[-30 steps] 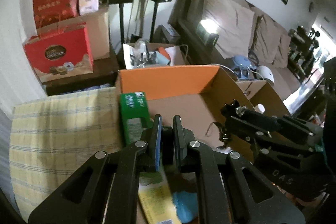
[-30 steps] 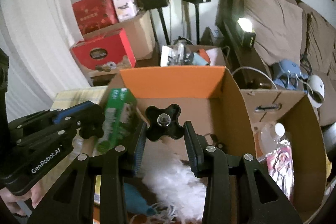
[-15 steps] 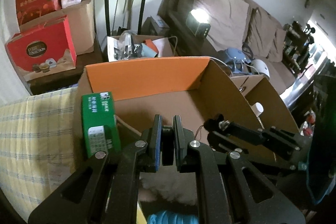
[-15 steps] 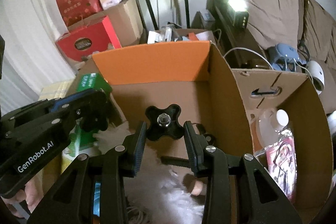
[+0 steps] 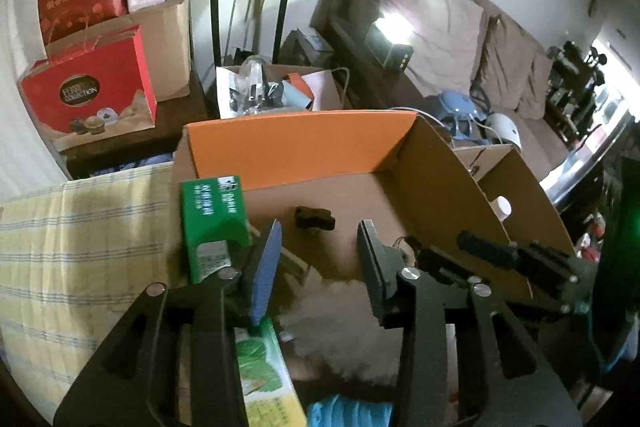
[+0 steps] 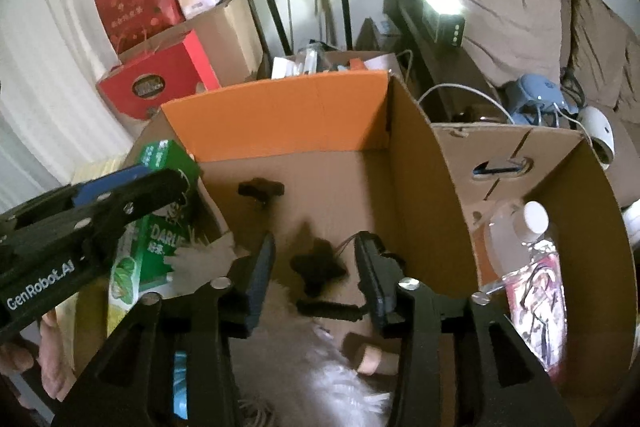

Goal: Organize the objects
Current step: 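Carry both black knobs into the orange box and open both tools, then withdraw both tools from the box toward the clear bottle on the table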

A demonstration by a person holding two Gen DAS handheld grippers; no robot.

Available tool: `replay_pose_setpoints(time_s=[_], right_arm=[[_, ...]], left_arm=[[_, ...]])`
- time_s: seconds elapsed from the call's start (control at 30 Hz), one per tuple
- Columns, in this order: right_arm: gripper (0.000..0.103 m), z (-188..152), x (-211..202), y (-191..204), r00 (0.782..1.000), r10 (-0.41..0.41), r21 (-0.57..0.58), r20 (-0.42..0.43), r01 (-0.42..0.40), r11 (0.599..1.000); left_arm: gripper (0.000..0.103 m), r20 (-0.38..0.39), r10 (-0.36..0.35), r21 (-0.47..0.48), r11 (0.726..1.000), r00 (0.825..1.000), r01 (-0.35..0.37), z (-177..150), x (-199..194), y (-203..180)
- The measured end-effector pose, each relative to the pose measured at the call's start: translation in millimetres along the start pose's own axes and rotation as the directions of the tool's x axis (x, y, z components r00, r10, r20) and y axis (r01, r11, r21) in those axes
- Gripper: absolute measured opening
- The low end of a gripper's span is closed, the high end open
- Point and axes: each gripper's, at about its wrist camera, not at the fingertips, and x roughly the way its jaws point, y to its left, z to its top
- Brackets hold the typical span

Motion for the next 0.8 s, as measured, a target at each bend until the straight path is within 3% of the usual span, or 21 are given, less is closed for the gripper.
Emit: replay_pose_setpoints(time_s=[0.13, 0.27, 0.33, 0.47, 0.8], right_arm=[[0.055, 3, -11, 3, 1.0, -0.01, 0.0, 0.021, 0.01, 1.0], [0.07, 4, -23, 8, 0.999, -0.013, 0.005, 0.047, 0.013, 1.0], [0.075, 3, -28, 10, 0.998, -0.011, 0.006, 0.058, 0.011, 1.0], [0.087, 3, -35, 16, 0.998, 0.031, 0.014, 0.057, -0.031, 0.999], [0.093, -1, -49, 34, 0.997, 0.029, -0.021, 0.078, -0.027, 0.999]], left_arm=[[0.057, 0.028, 0.007, 0.01, 1.0, 1.0, -0.007, -3, -18, 5], [0.072, 0.071, 0.032, 0.01, 0.999, 0.997, -0.033, -6, -37, 10], [0.084, 0.096, 0.029, -0.014, 1.0, 0.995, -0.028, -8, -49, 16], [0.088, 0.106, 0.029, -0.036, 0.999, 0.994, -0.025, -11, -60, 29], [0.101, 0.108, 0.088, -0.048, 0.995, 0.99, -0.084, -26, -79, 57]])
